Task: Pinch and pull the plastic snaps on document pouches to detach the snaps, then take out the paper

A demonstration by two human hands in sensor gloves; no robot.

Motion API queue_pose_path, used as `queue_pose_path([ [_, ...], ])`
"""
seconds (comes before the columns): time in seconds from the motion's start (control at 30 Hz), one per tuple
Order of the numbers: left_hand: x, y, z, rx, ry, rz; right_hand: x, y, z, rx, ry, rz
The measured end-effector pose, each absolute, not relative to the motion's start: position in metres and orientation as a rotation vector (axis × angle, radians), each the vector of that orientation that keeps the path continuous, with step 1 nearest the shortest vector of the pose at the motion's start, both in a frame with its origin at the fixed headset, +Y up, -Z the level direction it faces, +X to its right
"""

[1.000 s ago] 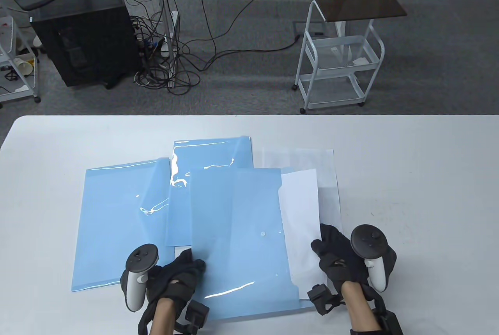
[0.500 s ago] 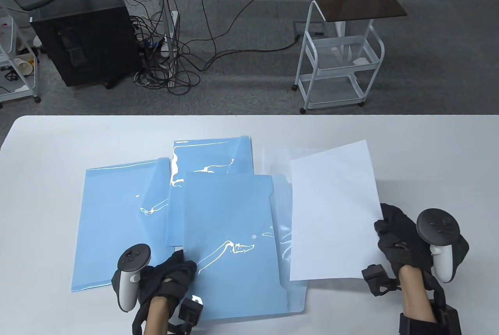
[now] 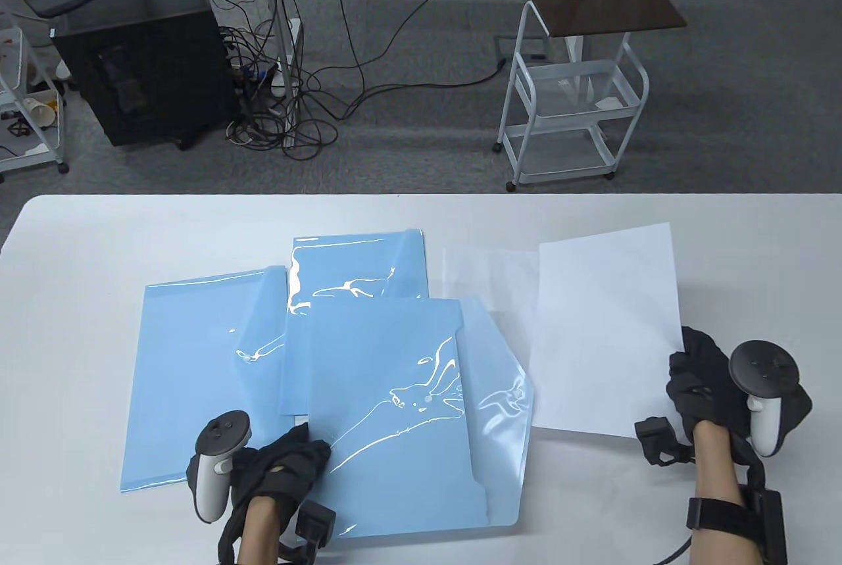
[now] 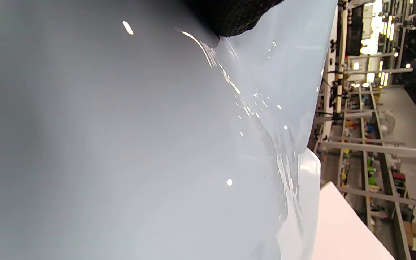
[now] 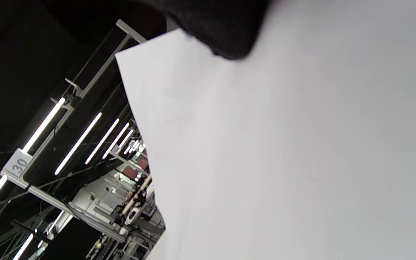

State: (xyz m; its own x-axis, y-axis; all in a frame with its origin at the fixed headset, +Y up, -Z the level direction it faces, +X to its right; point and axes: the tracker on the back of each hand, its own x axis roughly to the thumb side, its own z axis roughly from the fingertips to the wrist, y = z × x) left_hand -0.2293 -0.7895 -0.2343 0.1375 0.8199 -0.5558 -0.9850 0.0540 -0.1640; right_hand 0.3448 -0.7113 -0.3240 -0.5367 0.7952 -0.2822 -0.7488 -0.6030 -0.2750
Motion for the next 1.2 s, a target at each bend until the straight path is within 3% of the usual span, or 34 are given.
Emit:
queue_pose_path([
  [0.57,-0.225,-0.789,-0.237,-0.604,0.337,1.415,0.261,-0.754,-0.389,-0.378,0.015,2.114],
  [0.93,-0.226,-0.79,-0.241,-0.615,0.342,1.395,0.249,-0.776,-0.406,-0.422,0.097,2.122],
  [1.2,-0.227,-0.79,-0.241,-0.602,0.347,1.403,0.256,-0.77,-0.398,-0.409,0.095,2.131],
])
